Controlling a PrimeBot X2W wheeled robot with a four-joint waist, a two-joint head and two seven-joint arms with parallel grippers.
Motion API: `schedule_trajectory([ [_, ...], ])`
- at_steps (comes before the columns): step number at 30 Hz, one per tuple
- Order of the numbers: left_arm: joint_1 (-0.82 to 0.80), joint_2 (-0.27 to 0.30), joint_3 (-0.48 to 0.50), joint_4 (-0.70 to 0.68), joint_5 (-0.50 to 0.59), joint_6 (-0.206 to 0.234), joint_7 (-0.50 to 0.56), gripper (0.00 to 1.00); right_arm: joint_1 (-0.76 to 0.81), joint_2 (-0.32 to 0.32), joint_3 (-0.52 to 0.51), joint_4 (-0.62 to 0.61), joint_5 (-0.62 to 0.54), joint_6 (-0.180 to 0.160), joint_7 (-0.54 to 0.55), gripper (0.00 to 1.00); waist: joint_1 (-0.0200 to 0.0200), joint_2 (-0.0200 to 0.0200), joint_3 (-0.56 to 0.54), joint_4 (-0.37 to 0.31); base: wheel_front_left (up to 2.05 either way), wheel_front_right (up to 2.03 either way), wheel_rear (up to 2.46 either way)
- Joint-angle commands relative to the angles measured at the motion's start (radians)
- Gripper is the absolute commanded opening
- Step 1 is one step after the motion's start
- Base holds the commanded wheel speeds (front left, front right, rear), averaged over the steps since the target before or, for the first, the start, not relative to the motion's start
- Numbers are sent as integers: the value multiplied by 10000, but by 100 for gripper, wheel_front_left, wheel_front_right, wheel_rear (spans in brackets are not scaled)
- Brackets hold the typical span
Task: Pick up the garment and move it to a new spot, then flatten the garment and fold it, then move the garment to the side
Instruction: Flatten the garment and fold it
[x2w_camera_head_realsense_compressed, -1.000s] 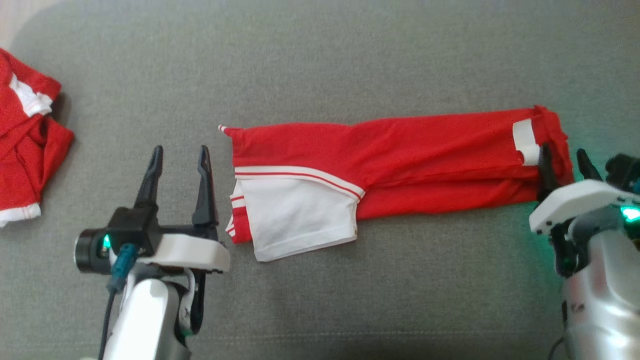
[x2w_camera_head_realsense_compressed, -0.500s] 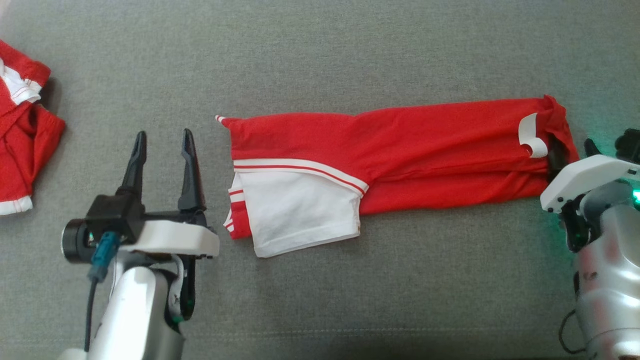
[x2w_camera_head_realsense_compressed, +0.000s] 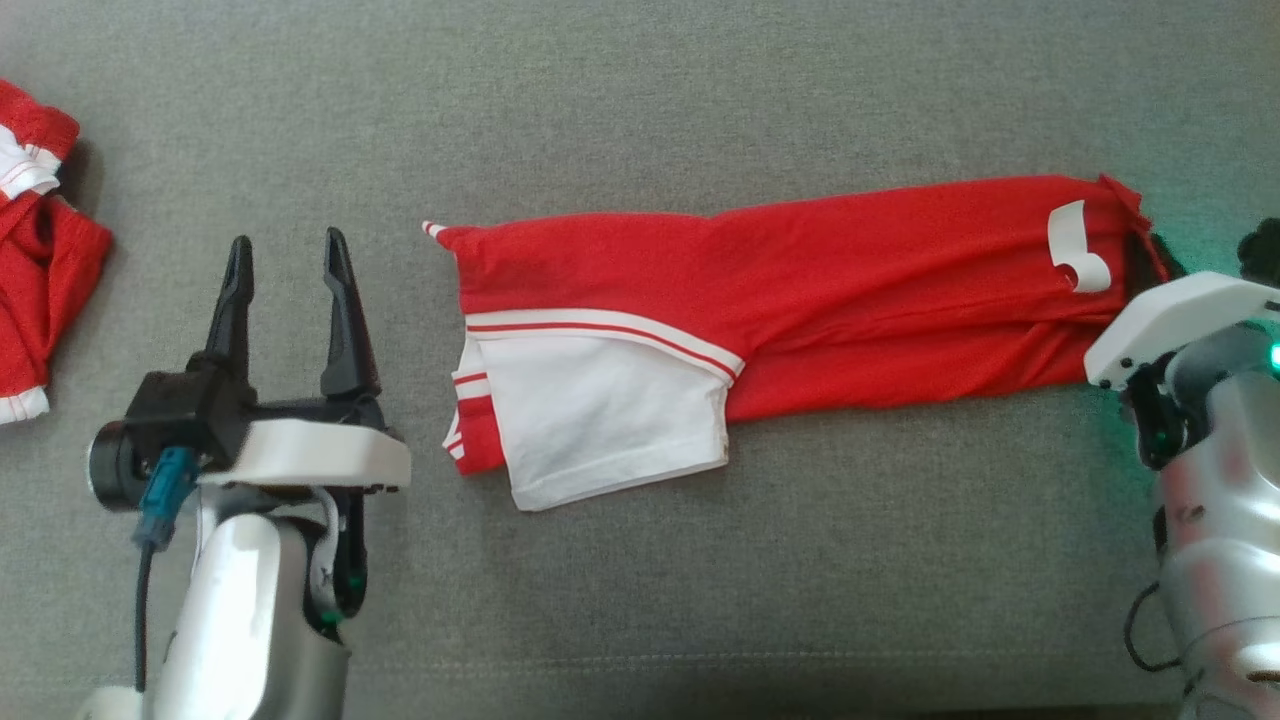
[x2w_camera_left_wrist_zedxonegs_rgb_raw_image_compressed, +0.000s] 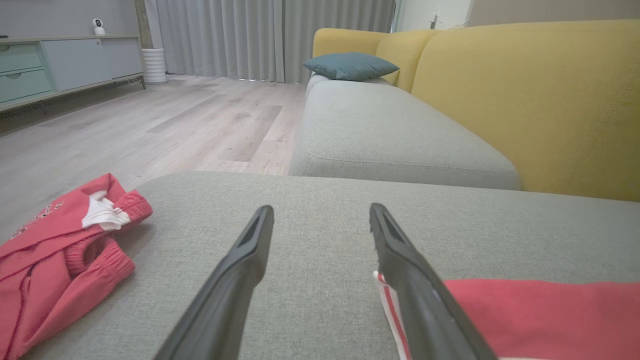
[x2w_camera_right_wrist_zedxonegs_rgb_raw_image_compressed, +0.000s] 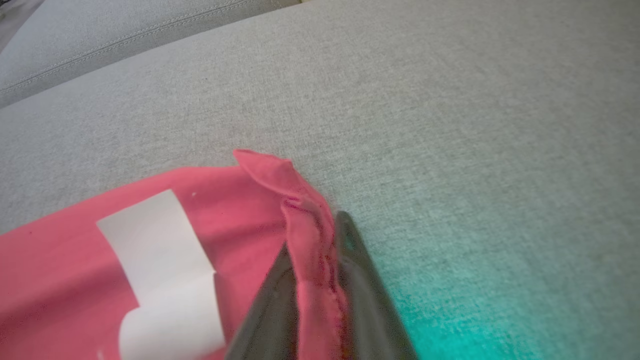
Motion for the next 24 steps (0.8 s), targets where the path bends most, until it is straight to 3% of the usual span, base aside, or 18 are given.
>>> schedule_trajectory([
  [1,-302,69,431,-363,98,-13,-51,100,52,-32,232,66,58,33,30,0,0,-1,-9,-3,0,0,0],
  [8,-278,58,672,-358,169,-70,-51,100,18,-745,-197,337,-47,33,-333,0,0,-1,-282,-48,0,0,0],
  [14,-138,50,674,-345,167,-90,-51,100,-6,-1524,-1926,255,-2050,33,-891,0,0,-1,-585,-88,0,0,0],
  [18,-4,47,641,-324,108,-66,-51,100,-89,-939,-2680,11,-3056,33,-877,0,0,-1,-827,-112,0,0,0],
  [24,267,45,485,-230,-68,63,-51,100,-325,278,-2433,-390,-3407,33,-905,0,0,-1,-1371,-188,0,0,0],
])
